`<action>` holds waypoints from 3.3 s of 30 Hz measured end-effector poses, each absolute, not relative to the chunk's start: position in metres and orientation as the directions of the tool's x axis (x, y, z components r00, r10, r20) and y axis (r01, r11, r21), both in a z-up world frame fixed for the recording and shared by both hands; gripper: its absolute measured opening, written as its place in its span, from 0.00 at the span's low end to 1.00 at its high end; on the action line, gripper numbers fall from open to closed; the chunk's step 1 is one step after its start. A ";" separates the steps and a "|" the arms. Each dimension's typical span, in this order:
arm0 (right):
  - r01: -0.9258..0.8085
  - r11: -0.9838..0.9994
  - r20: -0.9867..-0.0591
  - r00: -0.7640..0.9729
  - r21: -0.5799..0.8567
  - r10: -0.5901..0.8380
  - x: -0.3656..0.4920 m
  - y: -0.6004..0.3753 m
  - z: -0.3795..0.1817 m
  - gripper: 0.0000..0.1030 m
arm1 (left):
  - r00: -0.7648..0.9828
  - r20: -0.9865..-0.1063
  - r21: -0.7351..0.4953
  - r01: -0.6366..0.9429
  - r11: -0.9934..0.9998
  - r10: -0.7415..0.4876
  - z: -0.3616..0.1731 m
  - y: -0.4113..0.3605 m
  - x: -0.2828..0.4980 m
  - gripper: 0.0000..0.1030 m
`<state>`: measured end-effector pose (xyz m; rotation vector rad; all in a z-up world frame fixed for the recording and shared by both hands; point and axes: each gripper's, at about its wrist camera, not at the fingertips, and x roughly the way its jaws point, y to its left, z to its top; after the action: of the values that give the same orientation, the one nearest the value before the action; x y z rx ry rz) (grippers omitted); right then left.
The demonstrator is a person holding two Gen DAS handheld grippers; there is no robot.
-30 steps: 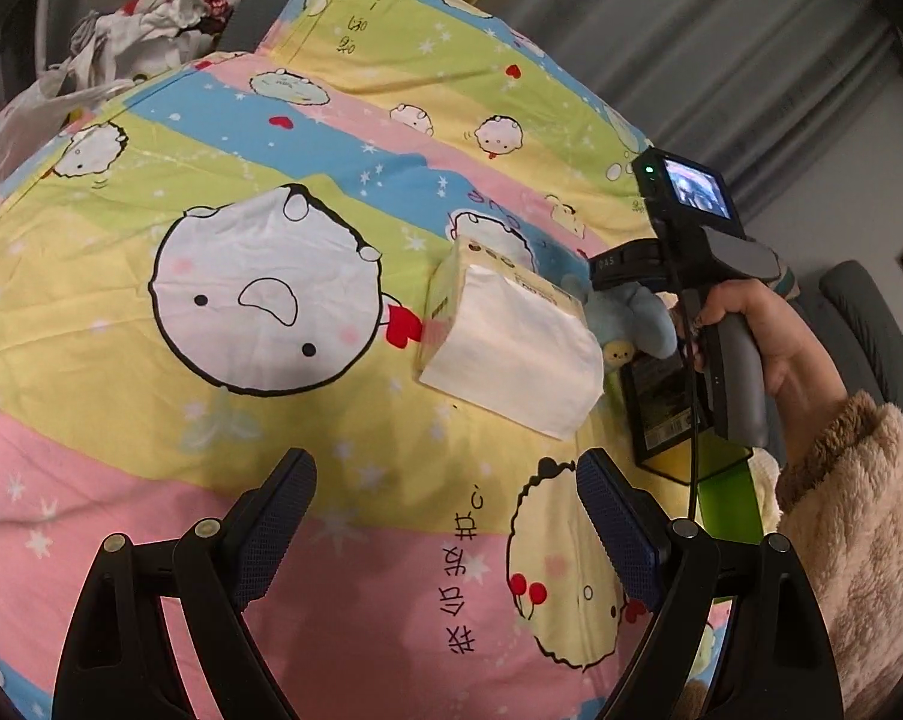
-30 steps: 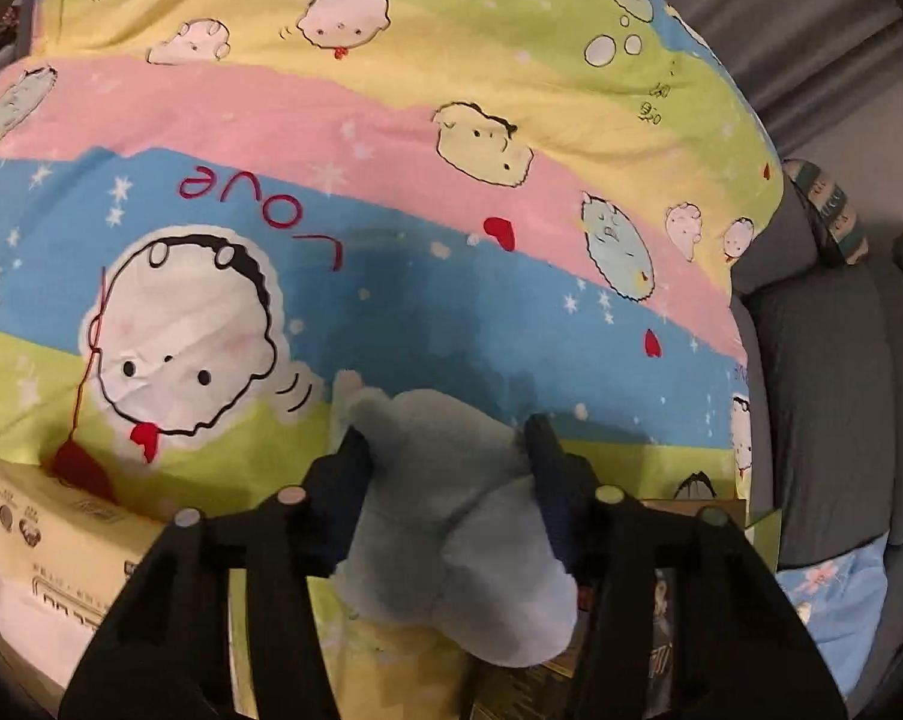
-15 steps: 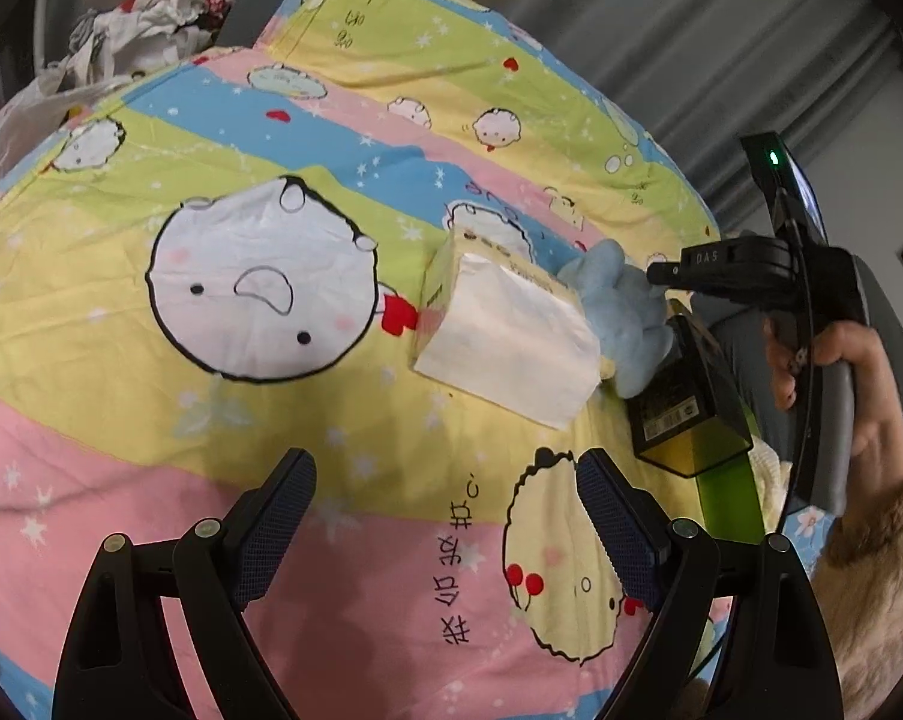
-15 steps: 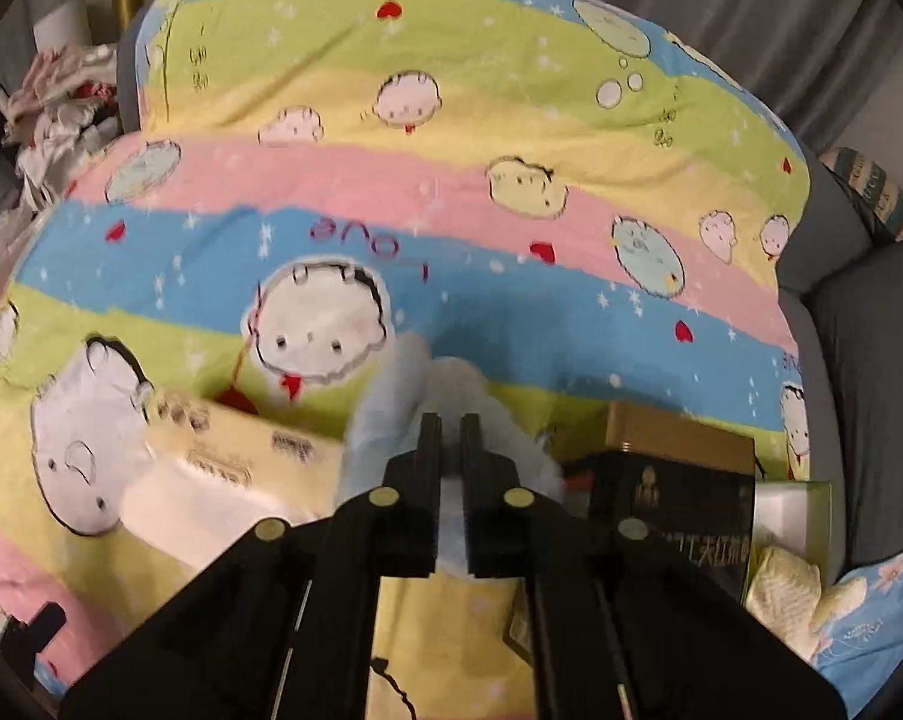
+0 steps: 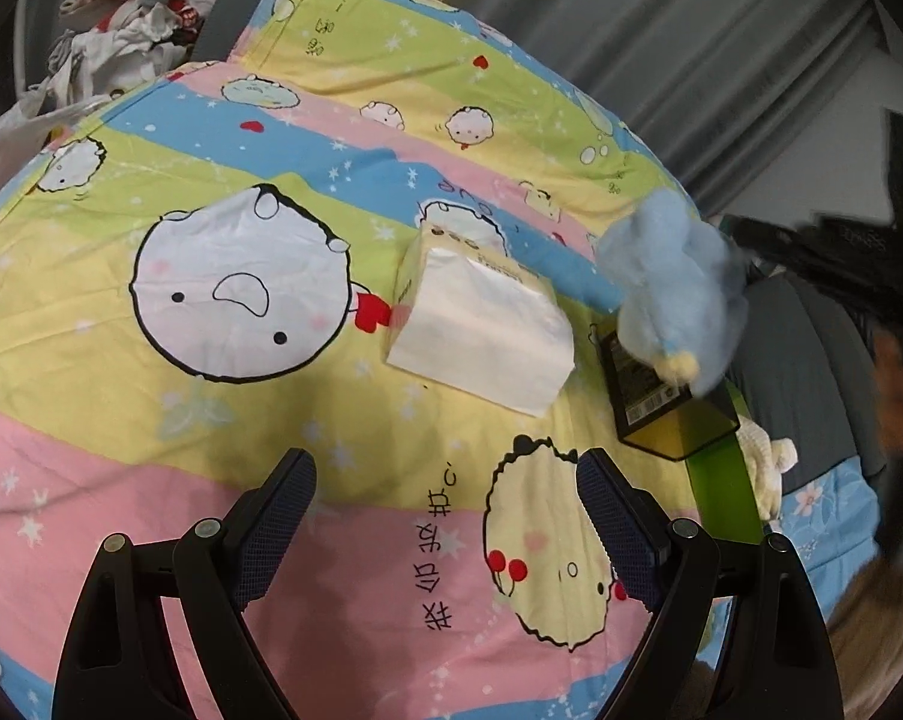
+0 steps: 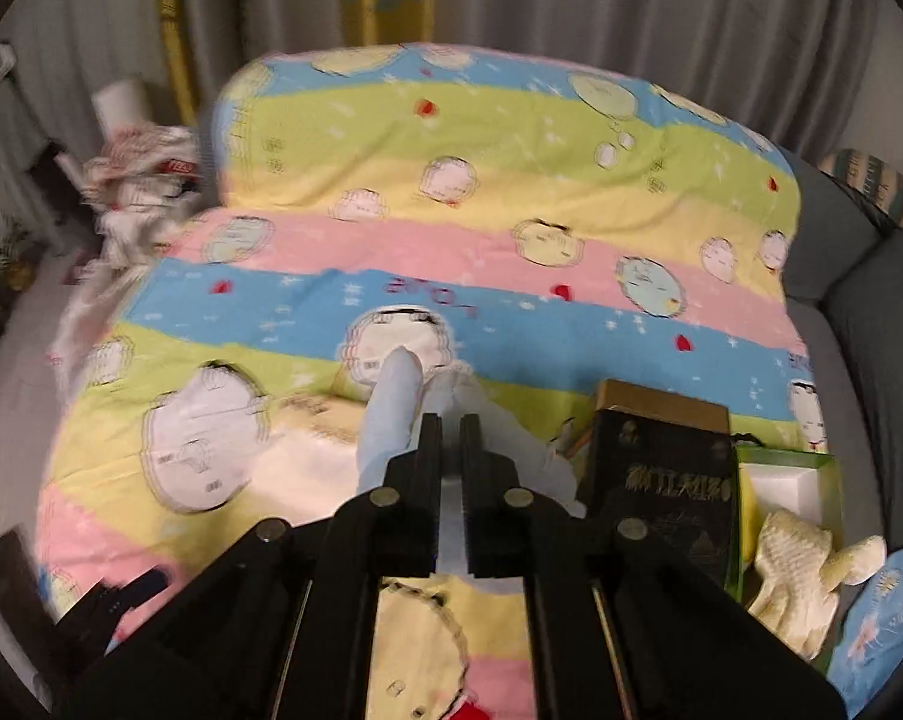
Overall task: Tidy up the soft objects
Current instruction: 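Grasp the light blue plush toy with the right gripper, then lift and carry the plush toy with the right gripper to the green box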
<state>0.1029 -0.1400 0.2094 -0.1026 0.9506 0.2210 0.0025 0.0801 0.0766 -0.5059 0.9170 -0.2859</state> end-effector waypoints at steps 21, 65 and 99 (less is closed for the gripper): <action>-0.165 0.940 -0.757 0.560 0.298 0.337 0.024 -0.139 0.125 0.63 | 0.483 -0.707 -0.556 0.071 0.828 -0.516 0.059 0.045 0.000 0.86; -0.262 0.649 -0.568 0.325 0.714 0.757 0.013 -0.143 0.091 0.57 | 0.553 -0.643 -0.483 0.245 0.841 -0.530 0.085 0.004 -0.024 0.71; -0.185 0.679 -0.362 0.731 0.711 0.578 -0.058 -0.334 0.167 0.58 | 0.570 -0.512 -0.271 0.603 0.750 -0.643 0.166 -0.194 -0.044 0.72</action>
<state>-0.0581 -0.3343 0.1672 0.7012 0.6137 0.4603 -0.0441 -0.1935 0.1661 -0.0688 0.6288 -0.7321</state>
